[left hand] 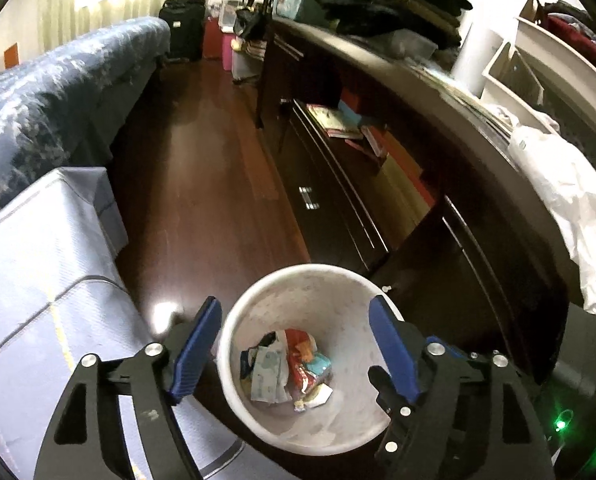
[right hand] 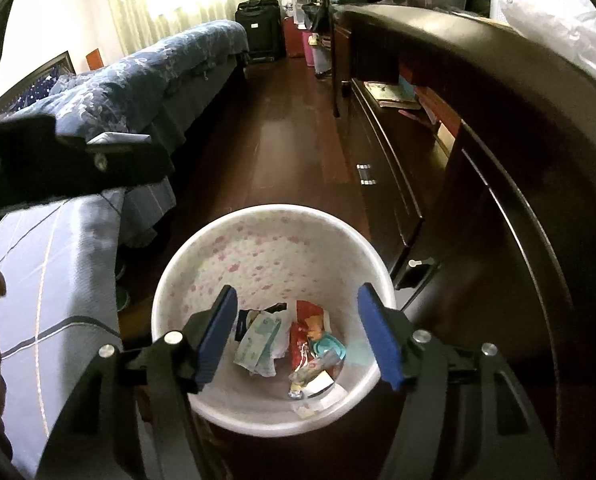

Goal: Collect trash

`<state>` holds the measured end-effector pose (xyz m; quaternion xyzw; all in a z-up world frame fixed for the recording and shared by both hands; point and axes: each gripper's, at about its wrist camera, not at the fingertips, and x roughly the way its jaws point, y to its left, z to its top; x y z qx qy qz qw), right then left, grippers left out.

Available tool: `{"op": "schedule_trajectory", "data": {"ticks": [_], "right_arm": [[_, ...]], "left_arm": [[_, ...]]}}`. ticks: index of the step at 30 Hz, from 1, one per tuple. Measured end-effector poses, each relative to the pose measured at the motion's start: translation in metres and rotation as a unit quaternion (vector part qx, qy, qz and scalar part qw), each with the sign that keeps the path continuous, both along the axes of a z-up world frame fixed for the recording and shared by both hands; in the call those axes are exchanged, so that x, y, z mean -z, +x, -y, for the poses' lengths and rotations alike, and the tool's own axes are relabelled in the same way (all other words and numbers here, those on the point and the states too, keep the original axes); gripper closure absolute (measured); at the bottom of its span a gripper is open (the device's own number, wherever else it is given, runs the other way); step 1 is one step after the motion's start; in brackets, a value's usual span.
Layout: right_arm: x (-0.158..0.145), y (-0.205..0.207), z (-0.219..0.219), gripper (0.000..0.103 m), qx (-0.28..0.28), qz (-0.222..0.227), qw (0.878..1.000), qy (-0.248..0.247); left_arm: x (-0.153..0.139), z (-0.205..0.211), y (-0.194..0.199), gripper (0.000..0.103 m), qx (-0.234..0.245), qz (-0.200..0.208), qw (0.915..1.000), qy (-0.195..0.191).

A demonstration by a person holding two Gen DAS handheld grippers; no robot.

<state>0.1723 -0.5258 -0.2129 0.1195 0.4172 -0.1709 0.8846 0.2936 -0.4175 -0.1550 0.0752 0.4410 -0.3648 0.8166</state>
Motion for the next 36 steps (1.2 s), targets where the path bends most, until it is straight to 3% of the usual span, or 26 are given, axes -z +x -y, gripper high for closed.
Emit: {"op": "schedule_trajectory", "data": {"ticks": [8, 16, 29, 36], "right_arm": [[-0.024, -0.007, -0.029, 0.028, -0.021, 0.019, 0.999, -0.019], [-0.049, -0.012, -0.087, 0.019, -0.074, 0.041, 0.996, -0.041], [-0.069, -0.017, -0.207, 0.014, -0.18, 0.066, 0.981, -0.032], [-0.08, -0.036, -0.277, 0.014, -0.217, 0.079, 0.973, -0.015]], "left_arm": [[-0.03, -0.039, -0.012, 0.01, -0.034, 0.046, 0.9982, -0.02], [-0.054, -0.106, -0.027, 0.005, -0.101, 0.09, 0.9906, -0.025], [-0.087, -0.237, -0.071, 0.004, -0.216, 0.164, 0.9624, -0.015], [-0.096, -0.309, -0.107, 0.004, -0.279, 0.191, 0.9411, -0.003]]}}
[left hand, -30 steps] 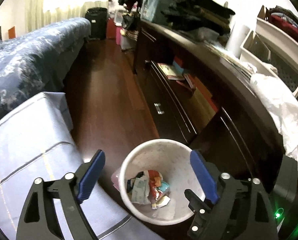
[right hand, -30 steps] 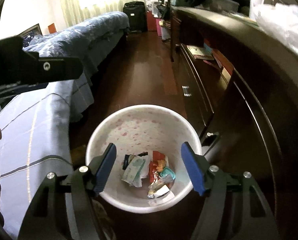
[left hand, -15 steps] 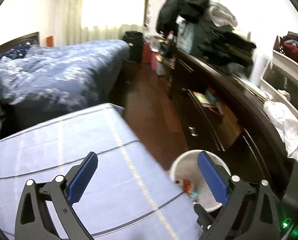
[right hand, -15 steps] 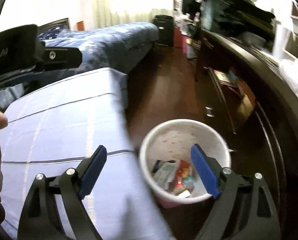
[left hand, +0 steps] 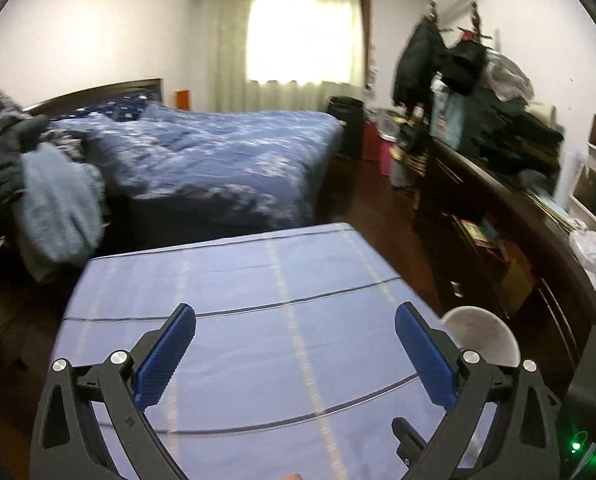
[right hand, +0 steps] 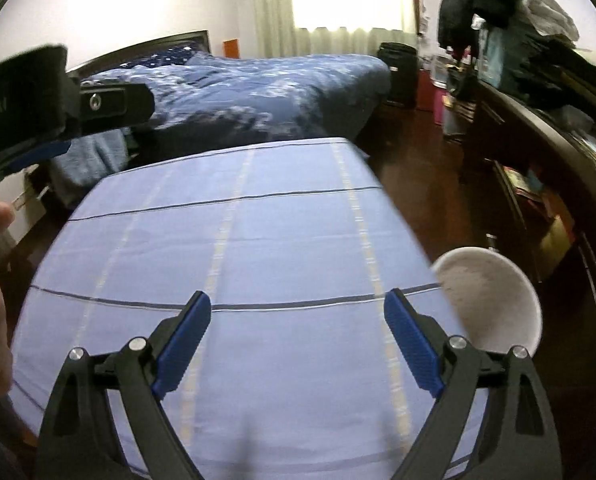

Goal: Collect trash

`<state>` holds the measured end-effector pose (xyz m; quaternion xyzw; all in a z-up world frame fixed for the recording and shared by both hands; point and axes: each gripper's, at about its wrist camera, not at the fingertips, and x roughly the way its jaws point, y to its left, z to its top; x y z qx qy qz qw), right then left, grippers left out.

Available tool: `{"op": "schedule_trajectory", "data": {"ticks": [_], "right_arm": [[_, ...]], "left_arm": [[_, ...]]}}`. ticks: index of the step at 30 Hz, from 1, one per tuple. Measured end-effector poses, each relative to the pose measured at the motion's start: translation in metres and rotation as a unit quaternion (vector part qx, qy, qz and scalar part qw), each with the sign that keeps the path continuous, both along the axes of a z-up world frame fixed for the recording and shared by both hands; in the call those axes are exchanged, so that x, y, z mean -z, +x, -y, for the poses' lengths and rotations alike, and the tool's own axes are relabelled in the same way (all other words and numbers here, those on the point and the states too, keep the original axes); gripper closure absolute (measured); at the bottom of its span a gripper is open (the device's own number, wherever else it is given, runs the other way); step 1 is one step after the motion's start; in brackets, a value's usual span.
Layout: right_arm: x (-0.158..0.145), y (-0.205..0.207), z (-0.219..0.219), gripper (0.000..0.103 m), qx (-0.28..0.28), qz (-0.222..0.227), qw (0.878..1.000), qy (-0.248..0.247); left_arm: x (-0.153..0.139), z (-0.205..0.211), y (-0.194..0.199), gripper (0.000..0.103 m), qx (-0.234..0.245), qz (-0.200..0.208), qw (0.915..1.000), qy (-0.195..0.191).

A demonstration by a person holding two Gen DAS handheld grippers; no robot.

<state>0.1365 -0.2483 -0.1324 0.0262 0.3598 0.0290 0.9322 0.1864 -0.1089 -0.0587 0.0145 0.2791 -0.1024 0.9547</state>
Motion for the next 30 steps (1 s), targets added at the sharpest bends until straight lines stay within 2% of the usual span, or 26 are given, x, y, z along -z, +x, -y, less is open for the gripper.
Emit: {"op": "schedule_trajectory", "data": {"ticks": [5, 10, 16, 20, 24, 30], "right_arm": [[-0.011, -0.023, -0.044, 0.01, -0.042, 0.01, 0.999, 0.006], [-0.02, -0.047, -0.079, 0.009, -0.078, 0.028, 0.997, -0.004], [-0.024, -0.072, -0.098, 0.008, -0.092, 0.042, 0.995, -0.005], [-0.035, -0.097, -0.105, 0.008, -0.102, 0.071, 0.992, -0.016], [-0.056, -0.121, -0.102, 0.007, -0.106, 0.108, 0.988, -0.022], [-0.119, -0.152, -0.075, 0.004, -0.084, 0.172, 0.982, -0.009]], "left_arm": [[-0.002, -0.043, -0.029, 0.004, -0.033, 0.012, 0.9994, -0.001], [-0.004, -0.082, -0.058, 0.004, -0.066, 0.014, 0.9971, -0.035], [-0.01, -0.112, -0.098, 0.004, -0.114, 0.027, 0.9924, -0.037], [-0.018, -0.121, -0.123, 0.004, -0.124, 0.036, 0.9907, -0.044], [-0.035, -0.125, -0.146, 0.004, -0.125, 0.052, 0.9897, -0.046], [-0.076, -0.123, -0.177, 0.004, -0.125, 0.095, 0.9859, -0.057]]}}
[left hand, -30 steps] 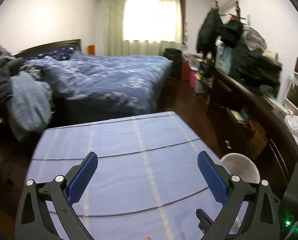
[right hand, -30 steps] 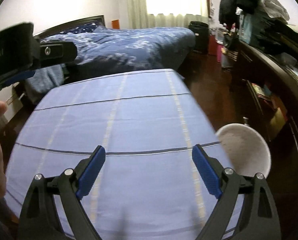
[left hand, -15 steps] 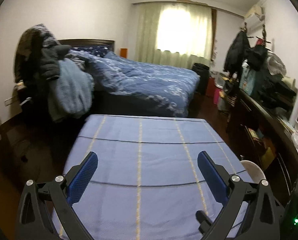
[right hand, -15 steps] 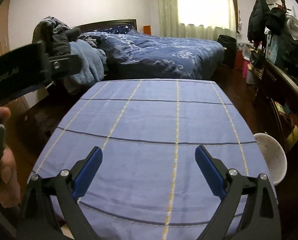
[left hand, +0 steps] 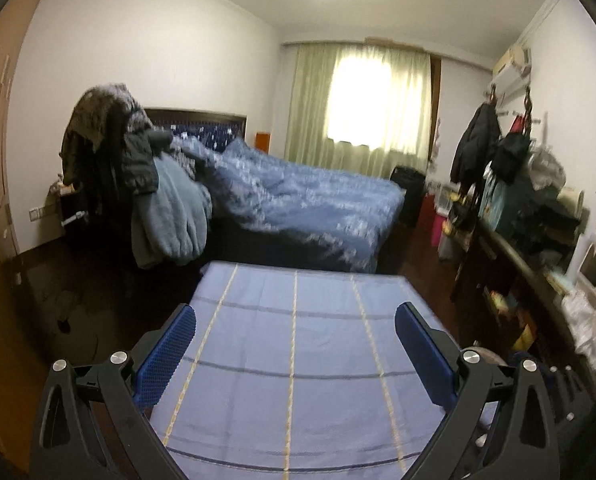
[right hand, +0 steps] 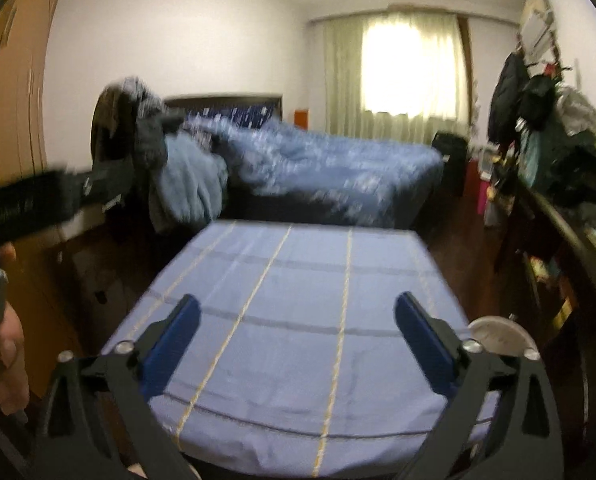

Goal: Collect trash

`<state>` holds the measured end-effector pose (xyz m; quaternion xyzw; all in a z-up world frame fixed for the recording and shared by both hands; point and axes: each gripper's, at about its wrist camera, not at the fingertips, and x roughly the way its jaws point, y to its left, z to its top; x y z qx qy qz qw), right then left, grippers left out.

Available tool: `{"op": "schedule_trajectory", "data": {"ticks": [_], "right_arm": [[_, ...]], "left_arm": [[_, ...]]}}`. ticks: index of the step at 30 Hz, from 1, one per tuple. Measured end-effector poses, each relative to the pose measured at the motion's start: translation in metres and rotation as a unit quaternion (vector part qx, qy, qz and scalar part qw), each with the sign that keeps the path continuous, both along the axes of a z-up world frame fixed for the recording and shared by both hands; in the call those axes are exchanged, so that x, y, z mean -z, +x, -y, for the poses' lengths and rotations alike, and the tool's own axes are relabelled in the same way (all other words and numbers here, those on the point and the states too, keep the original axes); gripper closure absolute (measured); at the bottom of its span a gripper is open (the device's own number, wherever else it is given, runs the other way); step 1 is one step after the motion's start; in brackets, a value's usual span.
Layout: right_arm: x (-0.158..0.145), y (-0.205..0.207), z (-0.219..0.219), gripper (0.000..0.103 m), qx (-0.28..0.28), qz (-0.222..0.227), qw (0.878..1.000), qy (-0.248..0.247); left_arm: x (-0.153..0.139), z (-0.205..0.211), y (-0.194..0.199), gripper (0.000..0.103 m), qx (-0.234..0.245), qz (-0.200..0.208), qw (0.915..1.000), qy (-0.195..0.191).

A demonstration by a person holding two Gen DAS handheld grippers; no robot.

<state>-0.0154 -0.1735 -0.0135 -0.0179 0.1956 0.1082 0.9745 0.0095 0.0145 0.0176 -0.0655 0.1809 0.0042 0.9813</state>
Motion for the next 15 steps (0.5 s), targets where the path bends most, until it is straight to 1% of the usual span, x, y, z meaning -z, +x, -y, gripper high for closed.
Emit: {"op": "schedule_trajectory", "data": {"ticks": [2, 6, 10, 13, 15], "right_arm": [[-0.023, -0.009, 0.011, 0.004, 0.012, 0.022, 1.0, 0.001], [-0.052, -0.022, 0.03, 0.003, 0.019, 0.052, 0.998, 0.019], [-0.062, -0.029, 0.041, 0.003, 0.023, 0.063, 0.997, 0.039], [-0.065, -0.032, 0.047, 0.003, 0.021, 0.065, 0.997, 0.048], [-0.066, -0.033, 0.046, 0.003, 0.021, 0.066, 0.997, 0.045]], "left_arm": [[-0.015, 0.003, -0.008, 0.004, 0.003, 0.017, 0.9999, -0.001], [-0.037, 0.01, -0.02, 0.004, 0.007, 0.046, 0.9988, 0.012], [-0.045, 0.017, -0.025, 0.004, 0.012, 0.058, 0.9981, 0.015], [-0.042, 0.02, -0.031, 0.004, 0.023, 0.059, 0.9979, 0.018], [-0.041, 0.022, -0.035, 0.004, 0.031, 0.06, 0.9975, 0.022]]}}
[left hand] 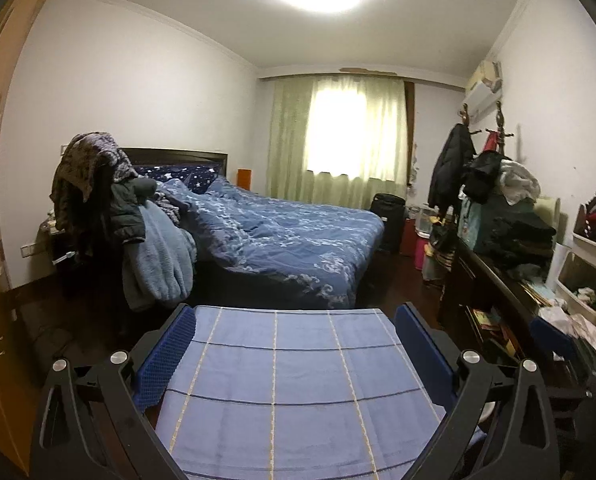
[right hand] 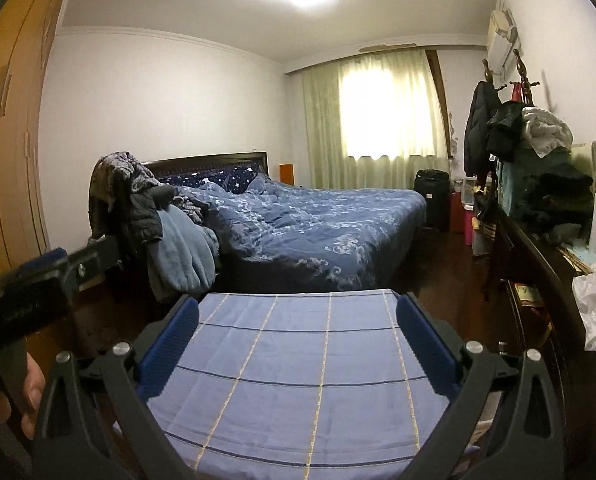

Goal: Collect trash

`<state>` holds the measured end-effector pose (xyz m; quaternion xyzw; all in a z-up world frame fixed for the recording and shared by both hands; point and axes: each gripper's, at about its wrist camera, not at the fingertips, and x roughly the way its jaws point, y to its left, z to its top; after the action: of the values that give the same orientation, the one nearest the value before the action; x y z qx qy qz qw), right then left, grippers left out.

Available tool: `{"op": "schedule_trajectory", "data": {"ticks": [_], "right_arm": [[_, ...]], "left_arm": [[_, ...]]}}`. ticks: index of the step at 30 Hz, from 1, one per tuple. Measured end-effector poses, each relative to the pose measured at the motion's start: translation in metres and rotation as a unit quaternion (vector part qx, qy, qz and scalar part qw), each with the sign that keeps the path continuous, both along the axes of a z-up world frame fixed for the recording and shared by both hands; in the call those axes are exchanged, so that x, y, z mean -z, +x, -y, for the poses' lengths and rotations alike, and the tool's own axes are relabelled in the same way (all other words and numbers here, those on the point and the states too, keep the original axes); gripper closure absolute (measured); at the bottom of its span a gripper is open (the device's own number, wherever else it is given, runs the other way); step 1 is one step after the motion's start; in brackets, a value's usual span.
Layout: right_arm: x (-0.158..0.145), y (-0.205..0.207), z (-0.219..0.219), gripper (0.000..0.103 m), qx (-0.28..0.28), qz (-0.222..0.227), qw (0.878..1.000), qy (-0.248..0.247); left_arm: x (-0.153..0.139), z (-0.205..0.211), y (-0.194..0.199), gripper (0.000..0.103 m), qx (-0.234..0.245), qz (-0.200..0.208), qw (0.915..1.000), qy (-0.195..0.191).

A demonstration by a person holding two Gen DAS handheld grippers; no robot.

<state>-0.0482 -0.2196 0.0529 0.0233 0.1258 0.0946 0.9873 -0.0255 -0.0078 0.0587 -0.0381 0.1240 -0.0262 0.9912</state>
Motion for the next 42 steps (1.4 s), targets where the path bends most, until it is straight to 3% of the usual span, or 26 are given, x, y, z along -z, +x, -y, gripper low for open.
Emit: {"op": "schedule_trajectory", "data": {"ticks": [42], "right_arm": [[0.004, 0.003, -0.023, 0.003, -0.01, 0.007, 1.0, -0.022]], "left_arm": [[0.003, -0.003, -0.003, 0.004, -0.001, 0.004, 0.9998, -0.018]]}}
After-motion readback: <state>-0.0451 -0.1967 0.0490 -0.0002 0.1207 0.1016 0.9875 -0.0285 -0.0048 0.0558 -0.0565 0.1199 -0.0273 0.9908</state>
